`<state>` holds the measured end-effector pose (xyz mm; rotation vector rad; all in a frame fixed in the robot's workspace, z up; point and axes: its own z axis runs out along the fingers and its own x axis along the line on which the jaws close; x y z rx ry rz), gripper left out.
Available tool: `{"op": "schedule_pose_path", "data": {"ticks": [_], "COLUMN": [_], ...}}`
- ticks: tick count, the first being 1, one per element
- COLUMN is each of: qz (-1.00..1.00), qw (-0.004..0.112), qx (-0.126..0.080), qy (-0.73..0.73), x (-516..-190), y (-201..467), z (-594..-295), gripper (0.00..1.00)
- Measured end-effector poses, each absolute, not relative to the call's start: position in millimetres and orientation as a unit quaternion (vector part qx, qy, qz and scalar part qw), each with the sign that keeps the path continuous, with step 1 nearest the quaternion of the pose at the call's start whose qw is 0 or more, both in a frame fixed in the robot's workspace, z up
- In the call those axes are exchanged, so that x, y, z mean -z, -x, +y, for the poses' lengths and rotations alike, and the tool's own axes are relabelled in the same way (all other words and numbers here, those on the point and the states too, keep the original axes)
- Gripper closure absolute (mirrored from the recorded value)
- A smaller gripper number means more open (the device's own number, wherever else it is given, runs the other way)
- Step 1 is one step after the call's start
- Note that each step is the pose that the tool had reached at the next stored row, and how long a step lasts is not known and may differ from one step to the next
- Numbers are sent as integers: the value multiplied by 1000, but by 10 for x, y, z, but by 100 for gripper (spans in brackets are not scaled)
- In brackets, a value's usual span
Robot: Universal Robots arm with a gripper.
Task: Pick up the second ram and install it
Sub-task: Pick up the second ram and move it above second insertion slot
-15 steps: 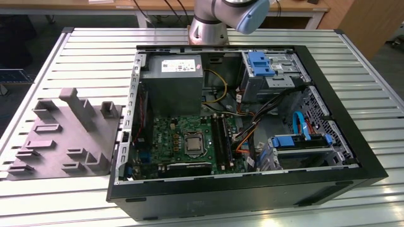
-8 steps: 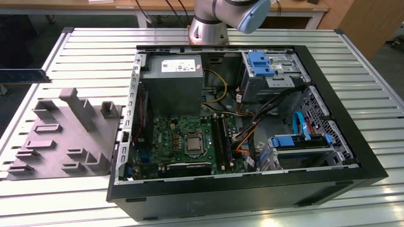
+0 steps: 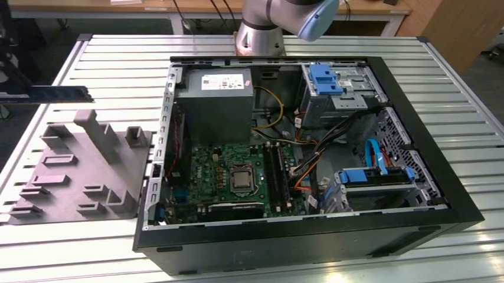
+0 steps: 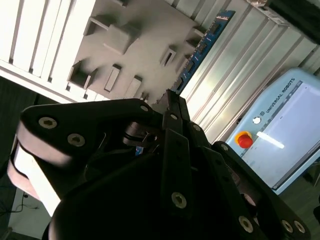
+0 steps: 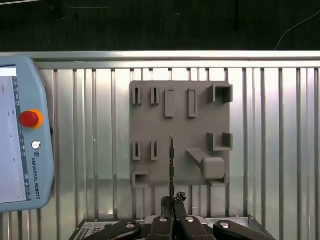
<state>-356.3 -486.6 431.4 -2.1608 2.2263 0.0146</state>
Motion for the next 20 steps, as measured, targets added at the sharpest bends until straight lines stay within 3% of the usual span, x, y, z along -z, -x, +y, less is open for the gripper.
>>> {"op": "schedule_pose_path", "data": {"ticks": [20], "qz": [717], "qw": [20], "qx": [-7], "qy": [696], "x": [-4304], "y": [2781], "z": [-4866], "gripper": [88]}}
